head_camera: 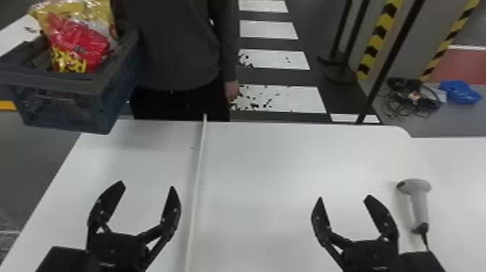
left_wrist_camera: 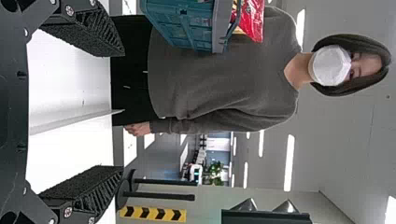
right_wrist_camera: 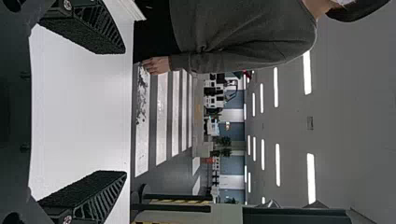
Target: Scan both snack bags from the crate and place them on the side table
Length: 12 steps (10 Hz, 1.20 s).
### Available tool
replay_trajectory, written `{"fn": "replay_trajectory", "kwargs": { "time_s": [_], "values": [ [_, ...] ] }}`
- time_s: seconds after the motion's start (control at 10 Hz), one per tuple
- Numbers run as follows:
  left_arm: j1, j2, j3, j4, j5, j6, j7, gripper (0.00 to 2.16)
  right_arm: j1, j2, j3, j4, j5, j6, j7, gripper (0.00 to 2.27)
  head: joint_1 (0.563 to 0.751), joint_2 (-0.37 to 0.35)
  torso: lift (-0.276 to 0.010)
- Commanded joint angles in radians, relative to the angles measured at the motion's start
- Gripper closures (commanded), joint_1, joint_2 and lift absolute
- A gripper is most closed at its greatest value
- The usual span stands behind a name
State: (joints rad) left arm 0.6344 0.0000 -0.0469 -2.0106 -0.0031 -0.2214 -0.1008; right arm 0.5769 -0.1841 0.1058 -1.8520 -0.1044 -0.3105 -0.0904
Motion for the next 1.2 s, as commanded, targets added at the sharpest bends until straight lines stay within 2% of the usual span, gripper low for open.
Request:
{"fn": "replay_trajectory", "kwargs": {
  "time_s": [0.0,1.1],
  "values": [
    [0.001,-0.003,-0.001,0.0,0.0,-0.003,0.001,0.14,0.001,0.0,0.0,-0.001,0.0,0.0,0.0,0.07,0.695,-0.053,-0.095],
    [0.007,-0.003,-0.002,0.003,0.005,-0.009,-0.011,0.14,0.003,-0.003,0.002,-0.001,0.0,0.0,0.0,0.08,0.695,-0.058,-0.095]
  ]
}}
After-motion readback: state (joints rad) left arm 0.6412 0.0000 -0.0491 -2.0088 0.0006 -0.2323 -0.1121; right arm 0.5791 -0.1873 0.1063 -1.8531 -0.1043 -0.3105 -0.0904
